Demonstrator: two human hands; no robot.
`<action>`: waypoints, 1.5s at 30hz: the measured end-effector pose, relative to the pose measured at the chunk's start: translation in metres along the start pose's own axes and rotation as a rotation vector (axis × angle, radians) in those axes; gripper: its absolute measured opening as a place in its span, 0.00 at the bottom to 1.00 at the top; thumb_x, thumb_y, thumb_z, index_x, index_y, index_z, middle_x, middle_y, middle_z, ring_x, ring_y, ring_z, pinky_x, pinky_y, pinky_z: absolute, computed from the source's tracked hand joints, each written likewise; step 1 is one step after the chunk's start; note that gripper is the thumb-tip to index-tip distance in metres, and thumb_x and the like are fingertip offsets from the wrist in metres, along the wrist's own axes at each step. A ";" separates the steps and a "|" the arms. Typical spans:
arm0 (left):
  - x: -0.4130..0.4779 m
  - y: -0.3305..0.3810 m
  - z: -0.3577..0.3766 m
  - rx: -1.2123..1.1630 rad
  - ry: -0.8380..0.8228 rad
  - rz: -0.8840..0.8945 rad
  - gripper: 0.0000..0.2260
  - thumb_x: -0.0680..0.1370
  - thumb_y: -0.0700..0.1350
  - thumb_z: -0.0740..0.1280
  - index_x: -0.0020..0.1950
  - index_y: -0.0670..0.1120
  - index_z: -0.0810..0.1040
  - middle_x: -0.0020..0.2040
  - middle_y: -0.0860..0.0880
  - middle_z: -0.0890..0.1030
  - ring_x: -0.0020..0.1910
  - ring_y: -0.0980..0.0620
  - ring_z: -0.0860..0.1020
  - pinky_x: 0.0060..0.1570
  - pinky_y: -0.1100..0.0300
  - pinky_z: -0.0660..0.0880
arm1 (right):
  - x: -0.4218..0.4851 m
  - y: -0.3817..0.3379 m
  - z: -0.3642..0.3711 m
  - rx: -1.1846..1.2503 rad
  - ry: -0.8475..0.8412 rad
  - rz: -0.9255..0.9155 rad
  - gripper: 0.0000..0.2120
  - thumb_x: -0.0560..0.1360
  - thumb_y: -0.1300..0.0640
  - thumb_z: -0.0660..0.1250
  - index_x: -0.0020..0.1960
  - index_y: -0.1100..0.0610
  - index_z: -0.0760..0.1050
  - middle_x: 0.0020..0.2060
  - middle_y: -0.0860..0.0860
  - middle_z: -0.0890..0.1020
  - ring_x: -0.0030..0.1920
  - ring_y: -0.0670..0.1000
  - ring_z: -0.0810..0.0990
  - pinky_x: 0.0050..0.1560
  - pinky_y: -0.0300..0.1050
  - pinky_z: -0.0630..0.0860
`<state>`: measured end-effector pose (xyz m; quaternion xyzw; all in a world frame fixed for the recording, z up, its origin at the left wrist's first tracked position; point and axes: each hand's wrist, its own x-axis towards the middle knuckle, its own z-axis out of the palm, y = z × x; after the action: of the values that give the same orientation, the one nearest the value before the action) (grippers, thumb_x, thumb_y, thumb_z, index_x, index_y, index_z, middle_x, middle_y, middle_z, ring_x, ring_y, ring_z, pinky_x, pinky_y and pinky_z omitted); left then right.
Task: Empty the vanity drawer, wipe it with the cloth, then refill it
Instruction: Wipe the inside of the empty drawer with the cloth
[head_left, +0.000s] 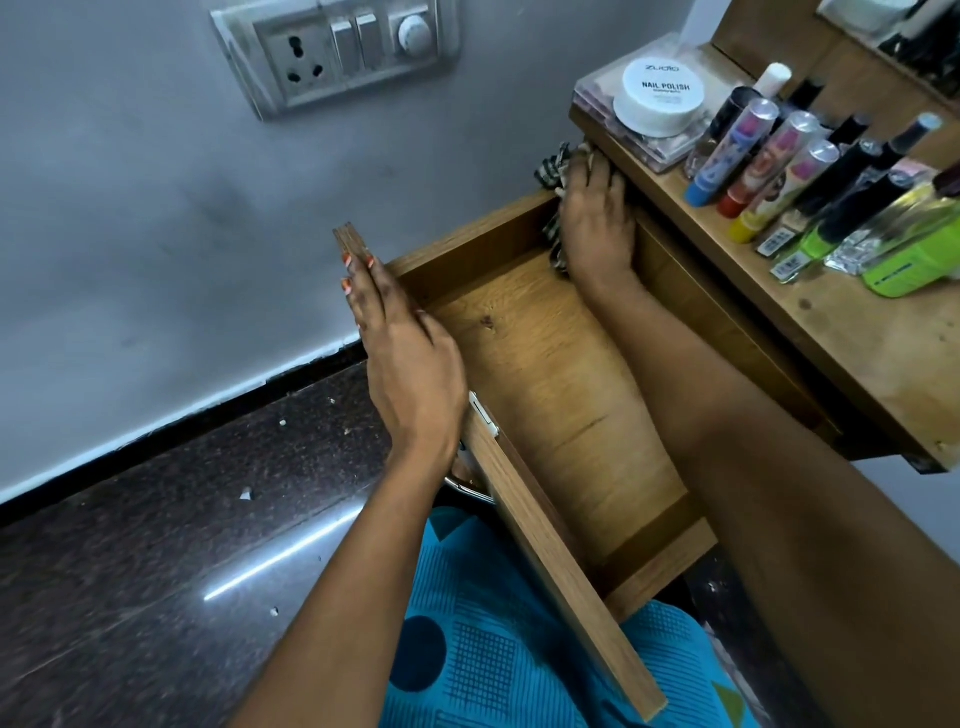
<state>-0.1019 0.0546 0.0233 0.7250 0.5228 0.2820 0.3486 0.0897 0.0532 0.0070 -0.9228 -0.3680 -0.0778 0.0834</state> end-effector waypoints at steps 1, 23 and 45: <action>0.000 0.000 0.000 0.001 -0.002 -0.005 0.25 0.80 0.39 0.52 0.76 0.45 0.48 0.77 0.51 0.46 0.76 0.53 0.45 0.69 0.52 0.67 | 0.000 -0.002 -0.001 -0.009 0.013 0.025 0.21 0.79 0.65 0.47 0.72 0.64 0.54 0.68 0.63 0.64 0.65 0.61 0.66 0.61 0.52 0.69; -0.002 0.000 0.001 0.005 0.018 -0.005 0.25 0.80 0.38 0.52 0.76 0.45 0.48 0.77 0.49 0.47 0.76 0.51 0.47 0.70 0.49 0.65 | -0.038 -0.048 -0.004 0.444 -0.175 -0.435 0.24 0.73 0.72 0.58 0.67 0.61 0.68 0.70 0.57 0.65 0.72 0.57 0.59 0.74 0.45 0.51; -0.003 -0.001 0.001 0.029 0.019 -0.011 0.25 0.79 0.38 0.52 0.76 0.44 0.49 0.77 0.48 0.48 0.76 0.51 0.46 0.70 0.65 0.49 | -0.081 -0.061 -0.001 0.667 -0.226 -0.607 0.18 0.71 0.75 0.61 0.60 0.68 0.74 0.61 0.64 0.75 0.64 0.64 0.69 0.62 0.31 0.55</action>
<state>-0.1024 0.0517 0.0218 0.7244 0.5342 0.2793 0.3344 -0.0107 0.0425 -0.0031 -0.6988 -0.6333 0.1247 0.3084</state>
